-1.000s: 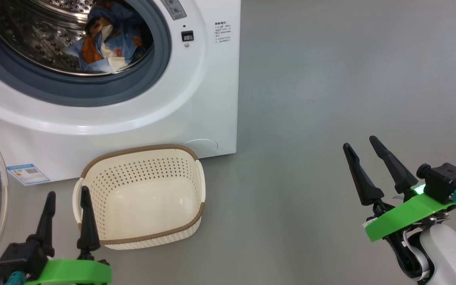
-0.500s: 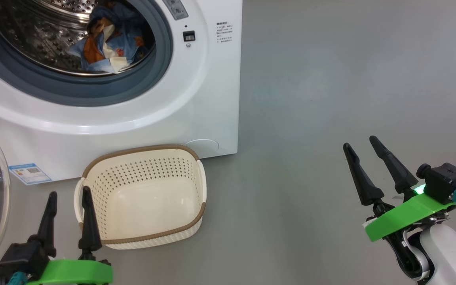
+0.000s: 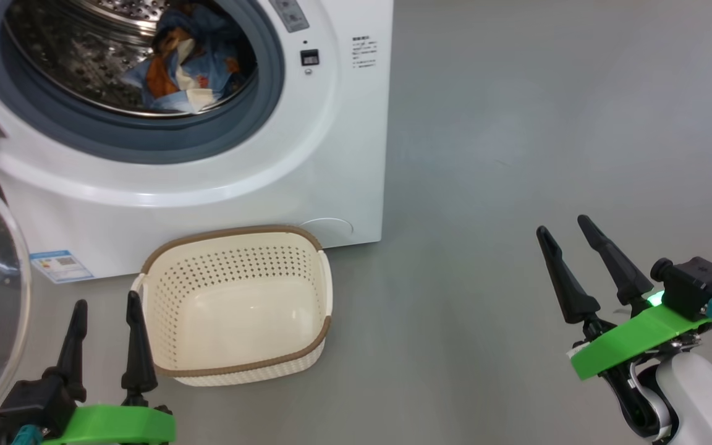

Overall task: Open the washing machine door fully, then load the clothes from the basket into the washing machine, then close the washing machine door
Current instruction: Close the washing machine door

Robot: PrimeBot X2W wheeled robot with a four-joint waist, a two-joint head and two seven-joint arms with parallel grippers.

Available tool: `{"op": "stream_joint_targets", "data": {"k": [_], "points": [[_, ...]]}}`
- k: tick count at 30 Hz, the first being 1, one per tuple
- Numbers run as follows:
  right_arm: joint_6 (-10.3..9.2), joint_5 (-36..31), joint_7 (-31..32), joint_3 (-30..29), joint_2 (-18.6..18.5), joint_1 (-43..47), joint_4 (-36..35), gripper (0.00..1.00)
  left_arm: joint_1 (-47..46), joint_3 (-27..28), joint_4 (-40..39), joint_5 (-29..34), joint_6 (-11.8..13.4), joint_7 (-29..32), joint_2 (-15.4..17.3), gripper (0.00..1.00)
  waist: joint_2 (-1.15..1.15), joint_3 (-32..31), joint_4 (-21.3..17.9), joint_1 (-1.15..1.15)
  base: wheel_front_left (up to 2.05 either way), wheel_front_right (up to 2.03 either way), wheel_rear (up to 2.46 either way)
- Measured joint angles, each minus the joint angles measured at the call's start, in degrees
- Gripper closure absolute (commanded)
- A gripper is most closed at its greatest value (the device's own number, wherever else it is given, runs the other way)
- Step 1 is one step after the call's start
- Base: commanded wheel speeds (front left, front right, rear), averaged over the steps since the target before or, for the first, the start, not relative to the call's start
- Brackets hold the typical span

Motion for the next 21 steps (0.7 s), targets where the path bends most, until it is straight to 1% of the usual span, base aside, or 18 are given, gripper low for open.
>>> {"op": "stream_joint_targets", "data": {"k": [11,19,21], "points": [[0.00,0.00,0.00,0.02,0.24,0.84,0.11,0.00,0.09,0.63,0.12,-0.22,0.93,0.00,-0.10,0.00,0.00,-0.43,3.99,0.00,0.00,0.00,0.00],[0.00,0.00,0.00,0.13,0.63,0.90,0.11,0.00,0.42,0.36,0.41,-0.21,1.60,0.00,-0.15,0.00,0.00,-0.89,8.36,0.00,0.00,0.00,0.00],[0.00,0.01,0.00,0.16,0.65,1.11,0.12,0.00,0.58,0.30,0.47,-0.21,1.64,0.00,-0.20,0.00,0.00,-1.16,10.15,0.00,0.00,0.00,0.00]]}}
